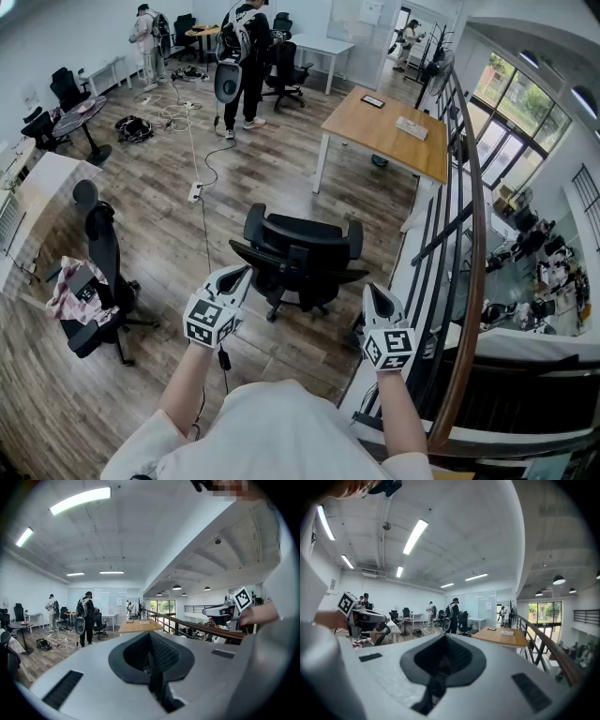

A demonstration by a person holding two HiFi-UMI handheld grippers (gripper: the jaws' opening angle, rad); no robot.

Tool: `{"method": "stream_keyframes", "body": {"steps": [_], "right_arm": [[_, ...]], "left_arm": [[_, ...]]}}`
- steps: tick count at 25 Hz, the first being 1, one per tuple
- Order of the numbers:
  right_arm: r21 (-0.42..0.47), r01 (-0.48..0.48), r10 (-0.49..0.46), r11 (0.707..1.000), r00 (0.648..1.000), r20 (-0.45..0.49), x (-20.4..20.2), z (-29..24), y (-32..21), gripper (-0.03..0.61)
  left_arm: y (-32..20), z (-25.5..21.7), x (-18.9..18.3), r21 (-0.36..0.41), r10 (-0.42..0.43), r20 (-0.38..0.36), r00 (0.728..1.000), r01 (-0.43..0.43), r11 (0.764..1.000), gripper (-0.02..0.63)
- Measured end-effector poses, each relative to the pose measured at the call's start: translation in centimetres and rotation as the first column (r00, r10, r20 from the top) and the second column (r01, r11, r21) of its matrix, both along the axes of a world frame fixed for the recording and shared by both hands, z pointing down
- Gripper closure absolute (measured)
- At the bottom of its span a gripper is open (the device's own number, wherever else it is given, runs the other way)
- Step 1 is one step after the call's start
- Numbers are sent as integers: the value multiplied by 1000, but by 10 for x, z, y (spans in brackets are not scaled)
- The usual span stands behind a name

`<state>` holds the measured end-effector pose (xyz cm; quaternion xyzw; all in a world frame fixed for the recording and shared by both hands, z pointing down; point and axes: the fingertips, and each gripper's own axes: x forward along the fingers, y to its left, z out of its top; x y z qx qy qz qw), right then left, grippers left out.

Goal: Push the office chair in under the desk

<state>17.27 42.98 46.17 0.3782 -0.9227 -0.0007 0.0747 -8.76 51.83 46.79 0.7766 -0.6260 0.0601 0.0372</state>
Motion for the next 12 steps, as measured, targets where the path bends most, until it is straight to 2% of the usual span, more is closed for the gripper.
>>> {"method": "stream_keyframes", "body": {"steps": [12], "right_arm": [[9, -9, 9, 1000, 1000, 2, -7, -4, -2, 577]], "left_arm": [[-3, 2, -6, -7, 9, 0, 1000, -9, 1000, 620]]}}
